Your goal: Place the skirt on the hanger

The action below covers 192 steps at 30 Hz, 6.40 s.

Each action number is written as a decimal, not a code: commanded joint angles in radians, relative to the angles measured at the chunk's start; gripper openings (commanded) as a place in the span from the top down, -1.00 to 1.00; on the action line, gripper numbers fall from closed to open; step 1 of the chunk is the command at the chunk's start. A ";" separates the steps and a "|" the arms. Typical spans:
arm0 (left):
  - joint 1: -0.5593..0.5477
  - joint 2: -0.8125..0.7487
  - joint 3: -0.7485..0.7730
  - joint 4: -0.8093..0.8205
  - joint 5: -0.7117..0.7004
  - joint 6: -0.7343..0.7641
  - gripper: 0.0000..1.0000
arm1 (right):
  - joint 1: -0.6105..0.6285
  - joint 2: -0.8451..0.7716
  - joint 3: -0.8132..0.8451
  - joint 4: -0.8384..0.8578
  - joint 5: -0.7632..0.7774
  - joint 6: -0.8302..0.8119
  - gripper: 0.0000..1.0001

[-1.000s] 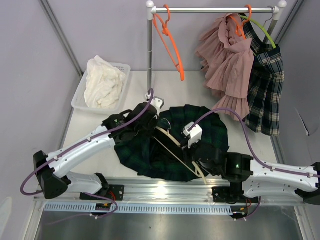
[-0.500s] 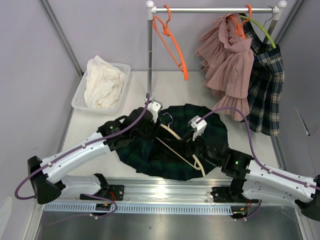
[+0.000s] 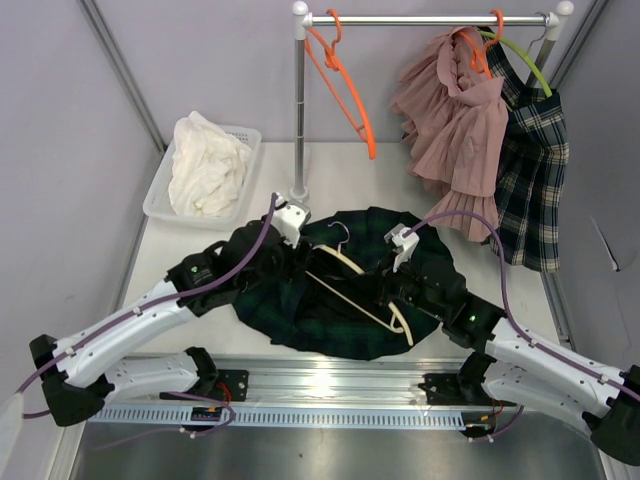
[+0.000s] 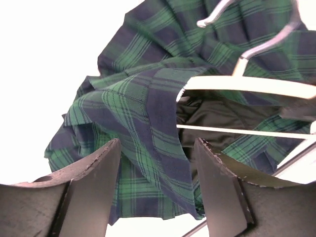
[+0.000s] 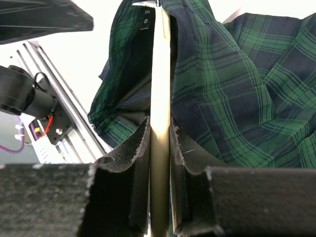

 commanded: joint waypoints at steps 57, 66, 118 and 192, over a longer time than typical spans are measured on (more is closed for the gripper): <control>-0.023 0.093 -0.268 0.719 0.093 -0.084 0.82 | -0.042 0.073 0.045 0.146 -0.095 0.022 1.00; -0.023 0.075 -0.265 0.699 -0.012 -0.030 1.00 | -0.031 0.083 0.129 -0.102 0.092 0.074 -0.13; 0.001 0.086 -0.263 0.722 -0.098 0.019 1.00 | 0.172 0.067 0.035 -0.616 0.480 0.427 0.78; -0.031 0.123 -0.469 1.371 -0.599 0.255 1.00 | -0.209 0.419 0.667 -0.931 0.150 0.212 1.00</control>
